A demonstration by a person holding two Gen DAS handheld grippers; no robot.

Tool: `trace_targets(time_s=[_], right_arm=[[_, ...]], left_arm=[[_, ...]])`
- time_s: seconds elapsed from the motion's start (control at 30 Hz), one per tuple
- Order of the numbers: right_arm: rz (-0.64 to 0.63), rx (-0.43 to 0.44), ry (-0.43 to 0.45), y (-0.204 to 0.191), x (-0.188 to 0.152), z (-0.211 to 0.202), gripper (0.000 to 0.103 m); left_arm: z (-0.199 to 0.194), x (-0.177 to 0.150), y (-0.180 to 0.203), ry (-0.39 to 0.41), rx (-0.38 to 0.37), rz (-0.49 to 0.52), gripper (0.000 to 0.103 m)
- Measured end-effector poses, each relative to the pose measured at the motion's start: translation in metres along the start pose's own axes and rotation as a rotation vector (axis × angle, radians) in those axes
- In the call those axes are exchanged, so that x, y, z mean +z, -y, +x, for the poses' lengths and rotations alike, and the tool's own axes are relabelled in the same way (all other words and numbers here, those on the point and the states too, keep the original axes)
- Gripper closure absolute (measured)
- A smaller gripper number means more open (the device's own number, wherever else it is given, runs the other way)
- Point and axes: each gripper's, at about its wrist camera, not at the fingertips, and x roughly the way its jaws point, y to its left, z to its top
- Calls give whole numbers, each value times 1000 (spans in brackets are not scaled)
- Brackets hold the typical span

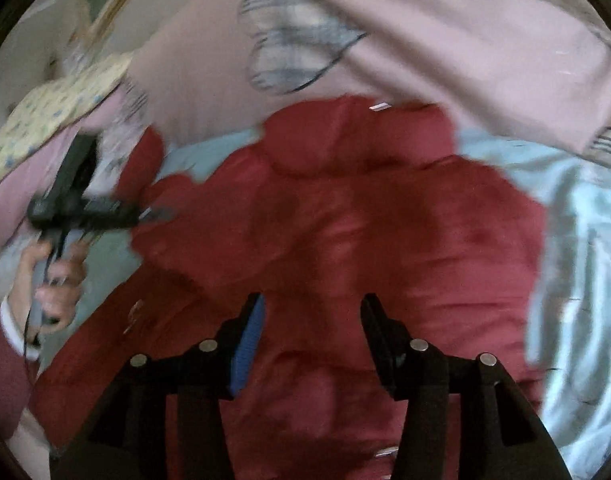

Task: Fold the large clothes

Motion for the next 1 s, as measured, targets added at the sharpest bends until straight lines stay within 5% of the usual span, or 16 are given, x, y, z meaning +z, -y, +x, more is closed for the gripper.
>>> trace_targets(time_s=[0.27,0.43,0.57,0.7,0.87,1.0], right_arm=[[147,-147,-56,55,8,33,50],[137,-181,-121,57,-6,57,50],[129,-198,-129,57,-6,63,50],[107,-222,-139,53,-7,67,49],[108,-229,-148,53,-7,64,49],[70,-226,-99,33,4,45,47]], left_arm=[[7,-10,10,40,108,95,92],[-26,-16,12,154,207,105,83],[-55,-20,17,231,152,101,83],[-37,-25,43,177,80,159,83],[18,-35,50,55,168,207,83],[34,-43,35,30,160,179,83]])
